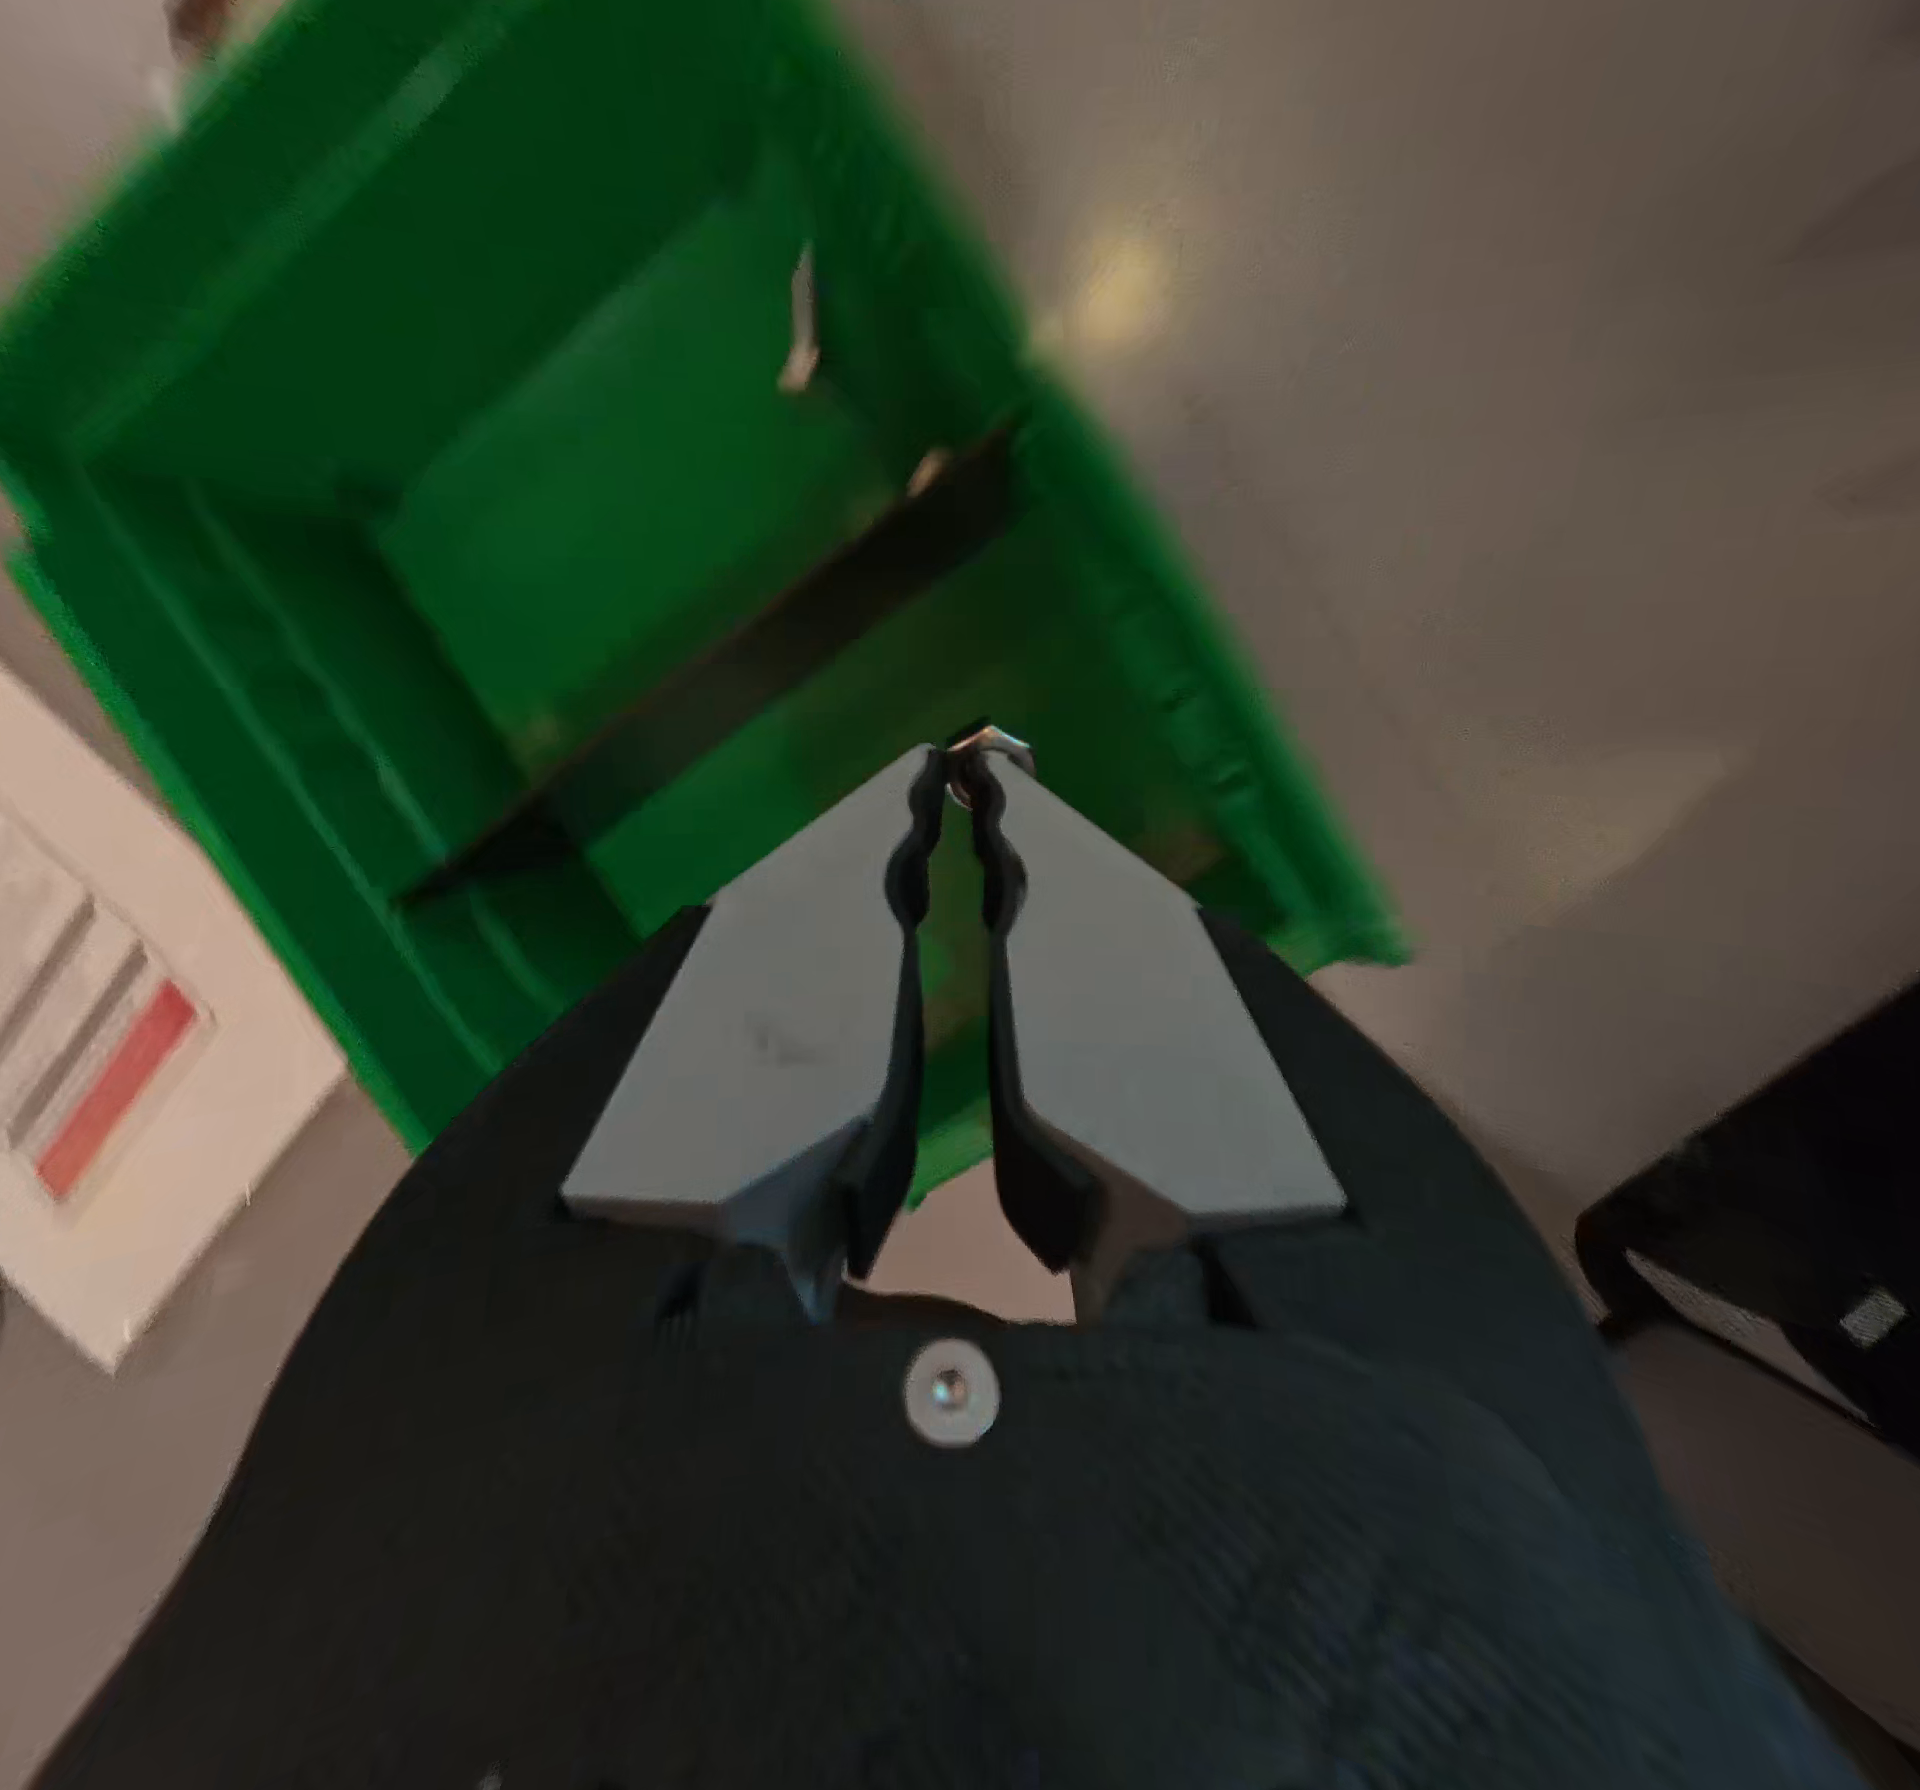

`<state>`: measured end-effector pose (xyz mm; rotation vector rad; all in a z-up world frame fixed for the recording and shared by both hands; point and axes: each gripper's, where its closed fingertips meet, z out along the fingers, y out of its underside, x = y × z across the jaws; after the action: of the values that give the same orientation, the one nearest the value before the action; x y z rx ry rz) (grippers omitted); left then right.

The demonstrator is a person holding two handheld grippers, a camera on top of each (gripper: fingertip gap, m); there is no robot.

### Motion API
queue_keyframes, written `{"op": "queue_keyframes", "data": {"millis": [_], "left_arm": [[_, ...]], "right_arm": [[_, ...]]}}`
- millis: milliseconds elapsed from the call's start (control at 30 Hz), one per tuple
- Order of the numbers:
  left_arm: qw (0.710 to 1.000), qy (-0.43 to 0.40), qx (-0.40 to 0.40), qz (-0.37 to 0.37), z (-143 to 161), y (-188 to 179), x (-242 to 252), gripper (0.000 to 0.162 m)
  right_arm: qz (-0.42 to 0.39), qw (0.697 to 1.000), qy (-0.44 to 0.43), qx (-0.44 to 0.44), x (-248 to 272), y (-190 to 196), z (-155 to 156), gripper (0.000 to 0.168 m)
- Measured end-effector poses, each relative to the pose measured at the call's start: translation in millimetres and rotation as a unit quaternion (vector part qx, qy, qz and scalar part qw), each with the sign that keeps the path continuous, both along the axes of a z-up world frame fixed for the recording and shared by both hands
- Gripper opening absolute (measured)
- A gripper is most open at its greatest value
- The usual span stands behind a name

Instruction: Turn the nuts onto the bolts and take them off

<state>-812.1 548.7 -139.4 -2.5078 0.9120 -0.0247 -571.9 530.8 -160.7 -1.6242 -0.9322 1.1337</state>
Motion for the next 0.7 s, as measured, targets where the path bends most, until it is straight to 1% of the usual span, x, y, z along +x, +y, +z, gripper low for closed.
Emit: {"op": "queue_keyframes", "data": {"millis": [67,100,133,200,267,300,367,500,567,600,633,700], "left_arm": [[0.998,-0.017,0.031,-0.056,21,0,53,0.002],[0.996,-0.018,0.028,-0.089,21,-5,81,0.002],[0.992,-0.012,0.022,-0.123,14,-11,108,0.002],[0.985,-0.013,0.002,-0.171,-9,-21,157,0.002],[0.982,0.009,-0.016,-0.19,-38,-21,184,0.002],[0.98,0.01,-0.027,-0.195,-52,-20,194,0.002],[0.98,-0.017,-0.062,-0.19,-74,-21,212,0.002],[0.985,0.005,-0.071,-0.158,-106,-11,212,0.003],[0.987,-0.009,-0.075,-0.142,-109,-10,215,0.007],[0.987,-0.018,-0.076,-0.138,-107,-10,216,0.018],[0.987,-0.026,-0.077,-0.135,-104,-12,218,0.024],[0.988,-0.033,-0.065,-0.134,-96,-12,217,0.025]], "right_arm": [[-0.003,1.0,0.014,0.014,3,-1,8,0.05],[-0.014,0.999,0.026,0.022,7,1,14,0.05],[-0.029,0.998,0.037,0.032,11,4,20,0.05],[-0.06,0.996,0.046,0.053,20,14,29,0.054],[-0.077,0.994,0.042,0.063,25,20,31,0.054],[-0.08,0.994,0.044,0.065,27,22,32,0.053],[-0.08,0.994,0.044,0.063,27,22,32,0.053],[-0.087,0.993,0.036,0.069,28,24,30,0.053],[-0.096,0.992,0.032,0.078,30,27,31,0.053],[-0.098,0.991,0.033,0.08,31,27,32,0.053],[-0.098,0.991,0.034,0.081,31,27,33,0.053],[-0.098,0.991,0.035,0.084,31,26,34,0.053]]}}
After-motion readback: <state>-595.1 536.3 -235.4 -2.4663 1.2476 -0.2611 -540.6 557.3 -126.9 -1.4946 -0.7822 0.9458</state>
